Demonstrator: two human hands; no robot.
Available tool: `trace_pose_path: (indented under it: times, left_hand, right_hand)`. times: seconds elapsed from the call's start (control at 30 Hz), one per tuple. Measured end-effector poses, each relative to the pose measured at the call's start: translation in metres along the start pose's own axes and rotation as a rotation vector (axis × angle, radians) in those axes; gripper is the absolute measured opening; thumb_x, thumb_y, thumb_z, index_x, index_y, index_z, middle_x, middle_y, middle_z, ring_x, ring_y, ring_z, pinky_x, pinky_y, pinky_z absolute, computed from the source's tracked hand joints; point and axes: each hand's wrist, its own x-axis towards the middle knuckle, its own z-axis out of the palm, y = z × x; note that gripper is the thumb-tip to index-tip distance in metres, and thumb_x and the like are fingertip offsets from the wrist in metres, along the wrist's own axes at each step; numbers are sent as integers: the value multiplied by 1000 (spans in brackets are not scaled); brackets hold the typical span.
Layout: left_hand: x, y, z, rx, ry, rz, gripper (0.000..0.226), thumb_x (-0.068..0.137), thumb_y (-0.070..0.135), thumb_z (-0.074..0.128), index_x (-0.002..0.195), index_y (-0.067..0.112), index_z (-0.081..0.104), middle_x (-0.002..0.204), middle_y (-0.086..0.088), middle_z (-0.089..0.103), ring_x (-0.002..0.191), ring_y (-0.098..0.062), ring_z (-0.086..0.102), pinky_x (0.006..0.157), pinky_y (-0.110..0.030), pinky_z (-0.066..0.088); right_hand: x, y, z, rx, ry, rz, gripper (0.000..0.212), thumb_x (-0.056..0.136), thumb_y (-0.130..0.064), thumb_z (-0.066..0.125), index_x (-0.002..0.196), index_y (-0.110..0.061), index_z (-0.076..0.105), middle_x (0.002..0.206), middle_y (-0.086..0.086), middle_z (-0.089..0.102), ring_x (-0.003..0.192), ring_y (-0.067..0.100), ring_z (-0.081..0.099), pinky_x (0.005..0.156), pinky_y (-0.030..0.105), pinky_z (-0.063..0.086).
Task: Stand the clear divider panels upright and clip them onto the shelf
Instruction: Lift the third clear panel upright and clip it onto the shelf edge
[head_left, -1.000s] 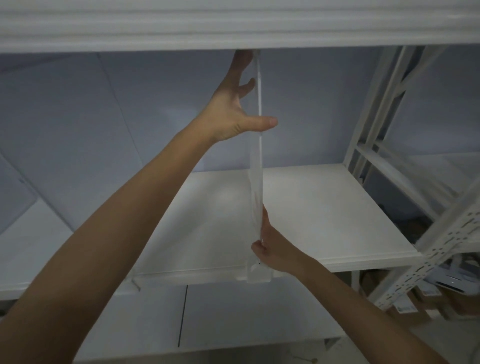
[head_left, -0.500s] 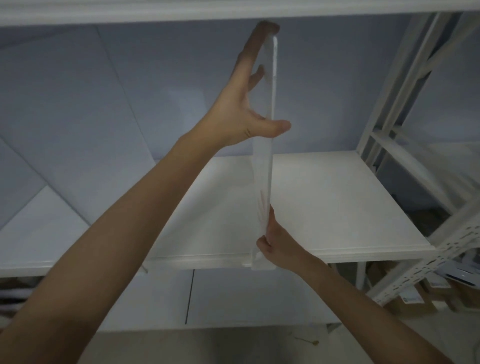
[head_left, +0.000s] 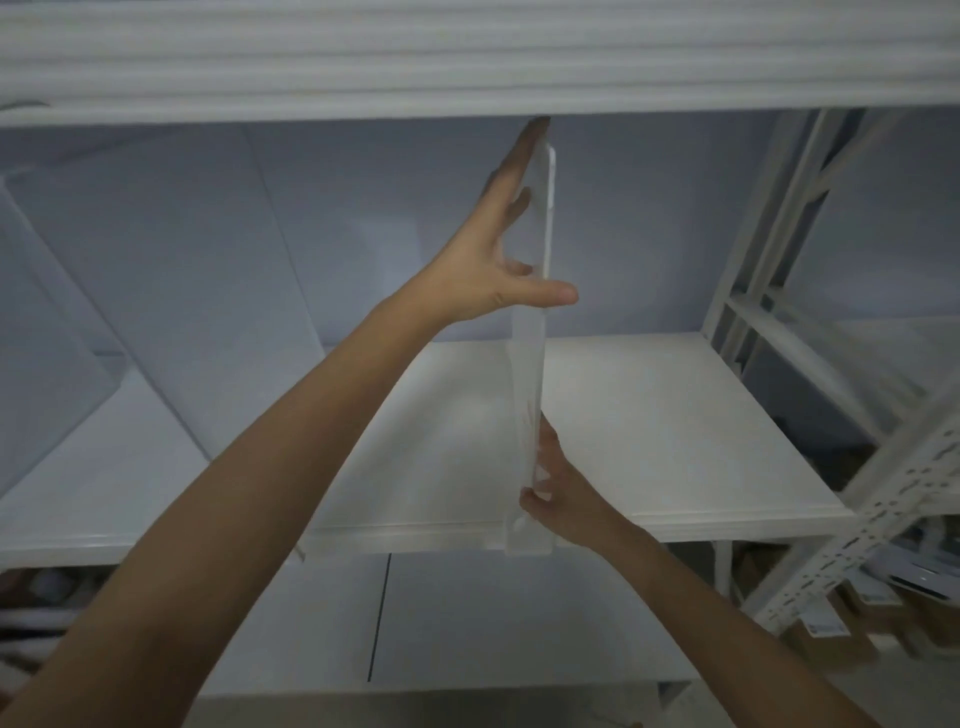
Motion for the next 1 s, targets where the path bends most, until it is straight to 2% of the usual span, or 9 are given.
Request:
trace_pose_path:
  times: [0.07, 0.2, 0.27, 0.33, 0.43, 0.53, 0.63, 0.83, 1.0]
  left_hand:
    - [-7, -6, 0, -110, 16, -34, 124, 64, 16, 83, 146, 33, -8, 157, 1, 1, 141, -25, 25, 88, -44, 55]
    - [-49, -56, 15, -411, 141, -275, 116, 57, 23, 88, 145, 32, 12, 134, -10, 43, 112, -24, 57, 77, -34, 58]
    - [-89, -98, 33, -235, 47, -378, 98, 60, 18, 86, 138, 31, 28, 121, -4, 51, 113, -26, 55, 81, -29, 56]
    - [-130, -134, 51, 47, -121, -512, 93, 50, 55, 84, 129, 37, 39, 124, 7, 51, 120, -16, 49, 98, -32, 47]
    - [-170, -174, 78, 304, -324, -549, 118, 35, 95, 45, 133, 30, 43, 141, 8, 41, 135, -11, 31, 110, -21, 20]
    - [-183, -197, 98, 421, -300, -419, 112, 40, 91, 45, 130, 26, 50, 148, 1, 37, 143, -16, 17, 108, -10, -6]
    - [-182, -211, 105, 422, -167, -281, 74, 58, 71, 53, 116, 27, 63, 137, -4, 53, 139, -23, 27, 102, 0, -15]
    - [-179, -221, 111, 364, -56, -185, 50, 54, 60, 62, 93, 30, 72, 116, -2, 68, 122, -5, 36, 105, -1, 2]
    - [-179, -224, 118, 294, 21, -201, 46, 50, 56, 70, 86, 29, 73, 113, 8, 63, 118, -4, 40, 103, -5, 18]
  right_hand:
    - [-7, 5, -8, 209, 13, 45, 88, 81, -7, 71, 136, -55, 22, 154, -5, 30, 136, 16, 40, 99, 40, 51]
    - [-42, 8, -21, 646, 172, 261, 67, 64, -28, 82, 125, -18, 55, 115, 12, 68, 96, 24, 69, 78, 33, 59]
    - [-64, 21, -17, 656, 175, 421, 49, 80, -24, 69, 123, -5, 57, 104, 14, 73, 89, 29, 72, 73, 40, 60]
    - [-79, 38, -6, 665, 129, 634, 39, 87, -24, 62, 119, -1, 58, 103, 17, 72, 88, 32, 72, 74, 45, 58]
    - [-79, 54, 18, 936, 106, 878, 47, 84, -33, 65, 116, -1, 54, 117, 25, 64, 100, 38, 67, 73, 49, 58]
    - [-61, 56, 39, 1262, 242, 947, 53, 83, -31, 67, 122, -1, 47, 125, 29, 56, 105, 41, 62, 67, 54, 59]
    - [-40, 45, 56, 1399, 316, 916, 49, 79, -30, 69, 115, 0, 54, 109, 27, 63, 99, 41, 63, 66, 55, 59]
    - [-27, 36, 65, 1431, 458, 881, 29, 69, -26, 73, 68, 2, 74, 73, 20, 72, 82, 36, 62, 80, 46, 54]
    - [-24, 37, 62, 1410, 463, 921, 27, 63, -21, 74, 77, 0, 65, 69, 16, 66, 70, 32, 62, 84, 46, 47]
